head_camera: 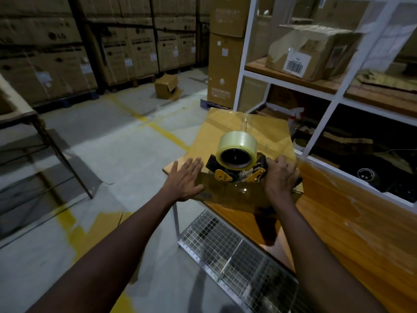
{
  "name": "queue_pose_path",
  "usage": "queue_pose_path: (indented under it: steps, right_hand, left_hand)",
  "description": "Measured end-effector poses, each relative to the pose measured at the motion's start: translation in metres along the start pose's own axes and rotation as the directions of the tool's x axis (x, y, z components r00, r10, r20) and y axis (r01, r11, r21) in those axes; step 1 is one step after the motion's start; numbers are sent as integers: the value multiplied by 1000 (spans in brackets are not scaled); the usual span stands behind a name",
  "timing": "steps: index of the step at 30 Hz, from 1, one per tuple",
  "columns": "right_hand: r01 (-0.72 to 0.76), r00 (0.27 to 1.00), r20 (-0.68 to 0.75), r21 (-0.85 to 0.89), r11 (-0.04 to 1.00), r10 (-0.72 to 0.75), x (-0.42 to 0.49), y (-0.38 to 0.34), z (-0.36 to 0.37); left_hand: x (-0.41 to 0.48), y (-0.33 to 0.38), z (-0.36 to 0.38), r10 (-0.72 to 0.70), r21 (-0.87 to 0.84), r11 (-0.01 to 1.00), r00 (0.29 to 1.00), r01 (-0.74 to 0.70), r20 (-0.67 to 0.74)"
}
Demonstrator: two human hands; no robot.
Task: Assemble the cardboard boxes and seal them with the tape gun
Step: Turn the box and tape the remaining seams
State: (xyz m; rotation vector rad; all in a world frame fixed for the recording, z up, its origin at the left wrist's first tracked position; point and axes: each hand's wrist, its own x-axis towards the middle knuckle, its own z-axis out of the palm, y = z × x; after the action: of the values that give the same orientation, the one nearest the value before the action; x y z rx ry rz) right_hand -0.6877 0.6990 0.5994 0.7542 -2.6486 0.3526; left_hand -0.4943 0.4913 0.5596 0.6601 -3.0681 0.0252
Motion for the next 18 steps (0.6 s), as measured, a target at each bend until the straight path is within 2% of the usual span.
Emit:
queue_pose_path:
  steps: [9,16,18]
  right_hand:
    - [-44,998,-36,23,999,45,3,82,2]
    - [-36,998,-47,77,996,40,-1,97,3]
    - [-47,998,-30,80,996,50,-1,97,1]
  left_hand:
    - [-1,4,-6,-34,23,999,998,33,44]
    - [10,37,-13,-194,25,981,979,193,61]
    - [14,58,-18,-136,43,990,988,134,67]
